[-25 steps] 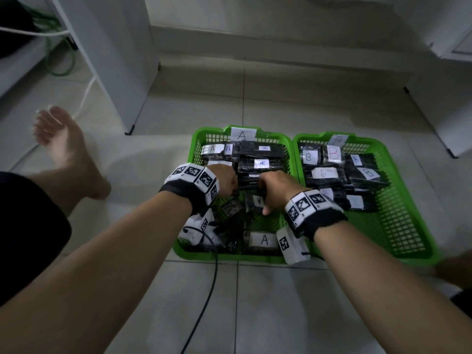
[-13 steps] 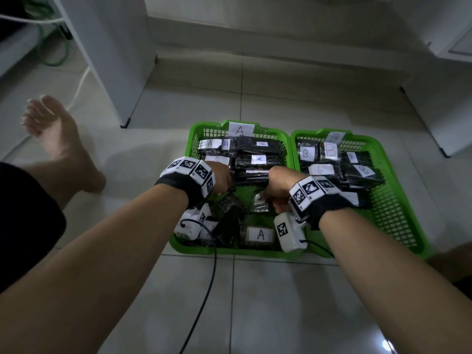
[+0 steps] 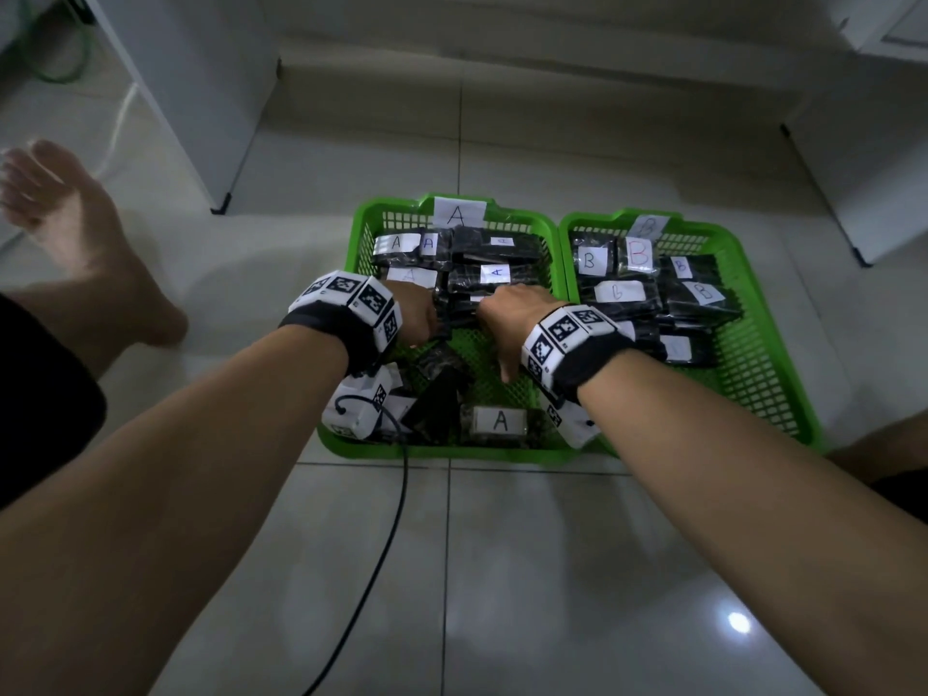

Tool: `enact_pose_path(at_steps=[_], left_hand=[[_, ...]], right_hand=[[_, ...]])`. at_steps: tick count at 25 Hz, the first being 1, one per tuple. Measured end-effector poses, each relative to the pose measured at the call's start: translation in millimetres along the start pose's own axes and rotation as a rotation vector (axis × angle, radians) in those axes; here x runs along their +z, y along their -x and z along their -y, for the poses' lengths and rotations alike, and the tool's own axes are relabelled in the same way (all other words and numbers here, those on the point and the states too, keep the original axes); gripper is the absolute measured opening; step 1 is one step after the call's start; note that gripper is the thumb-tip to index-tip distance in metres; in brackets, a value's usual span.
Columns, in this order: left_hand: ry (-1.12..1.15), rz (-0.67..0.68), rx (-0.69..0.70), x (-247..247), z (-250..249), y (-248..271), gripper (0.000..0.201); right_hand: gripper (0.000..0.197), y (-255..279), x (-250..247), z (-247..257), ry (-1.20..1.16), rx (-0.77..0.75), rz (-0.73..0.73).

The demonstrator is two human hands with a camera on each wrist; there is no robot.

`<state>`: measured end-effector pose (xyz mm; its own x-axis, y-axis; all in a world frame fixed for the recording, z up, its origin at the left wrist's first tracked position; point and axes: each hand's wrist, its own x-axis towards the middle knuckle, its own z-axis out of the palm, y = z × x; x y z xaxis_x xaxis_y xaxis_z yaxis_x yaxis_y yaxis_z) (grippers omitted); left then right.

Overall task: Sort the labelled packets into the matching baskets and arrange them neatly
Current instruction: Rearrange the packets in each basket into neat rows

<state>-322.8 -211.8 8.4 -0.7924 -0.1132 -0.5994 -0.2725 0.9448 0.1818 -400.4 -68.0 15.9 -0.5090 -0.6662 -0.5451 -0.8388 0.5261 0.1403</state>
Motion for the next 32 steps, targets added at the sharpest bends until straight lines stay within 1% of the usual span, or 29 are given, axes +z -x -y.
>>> enact_pose_path(at_steps=[1,4,8,10,12,14,16,18,20,21,22,23,25,26,27,30,32], left_hand=[[0.001,-0.004,0.0,-0.5,0.5,0.0,0.037],[0.026,0.017,-0.002,-0.7,1.9,0.2,0.038],[0.027,0.01,-0.013,0.1,1.1,2.0,0.038],[0.026,0.015,-0.012,0.3,1.6,2.6,0.037],[0.025,0.018,-0.009,0.0,1.1,2.2,0.037],[0.012,0.024,-0.014,-0.3,1.4,1.2,0.037],[0.005,0.031,-0.02,0.5,2.8,-1.1,0.037],[-0.006,0.04,-0.019,0.8,4.7,-5.0,0.036],[-0.015,0.054,-0.024,1.2,5.5,-6.9,0.035],[-0.017,0.061,-0.026,1.4,4.9,-6.7,0.035],[-0.017,0.064,-0.027,2.1,4.9,-6.6,0.035],[-0.013,0.06,-0.027,2.8,4.9,-6.9,0.035],[-0.014,0.036,-0.033,4.9,5.2,-8.5,0.033],[-0.017,0.027,-0.038,4.9,6.0,-9.5,0.031],[-0.017,0.029,-0.042,6.1,7.3,-10.8,0.028],[-0.045,0.037,-0.038,6.2,7.9,-10.3,0.013],[-0.035,0.039,-0.047,6.1,8.5,-8.6,0.012]], right_hand=[[0.07,-0.1,-2.7,1.2,-0.004,0.002,-0.014],[0.061,-0.2,-0.9,6.3,-0.029,0.018,-0.023],[0.064,2.1,1.8,7.3,0.012,0.053,0.073],[0.061,1.5,3.1,5.7,0.023,0.066,0.106],[0.052,1.4,2.8,4.2,-0.021,0.084,0.056],[0.055,0.3,4.1,3.0,-0.059,0.124,-0.006],[0.059,-1.6,5.8,1.5,-0.082,0.16,-0.023],[0.053,-3.4,2.9,-2.0,-0.148,0.176,-0.058],[0.038,-5.5,-2.4,-3.8,-0.163,0.158,-0.118],[0.032,-6.6,-4.1,-3.9,-0.146,0.122,-0.135],[0.033,-7.7,-4.2,-3.0,-0.123,0.078,-0.133],[0.04,-7.6,-3.8,-1.4,-0.094,0.036,-0.105],[0.063,-6.2,-1.4,1.0,-0.029,-0.009,-0.011],[0.069,-6.7,-0.9,1.1,0.003,-0.013,0.012],[0.069,-7.2,-0.2,2.2,0.015,-0.016,0.014],[0.048,-1.1,-4.4,6.7,0.006,-0.041,-0.078],[0.04,1.8,-5.7,8.7,-0.012,-0.034,-0.113]])
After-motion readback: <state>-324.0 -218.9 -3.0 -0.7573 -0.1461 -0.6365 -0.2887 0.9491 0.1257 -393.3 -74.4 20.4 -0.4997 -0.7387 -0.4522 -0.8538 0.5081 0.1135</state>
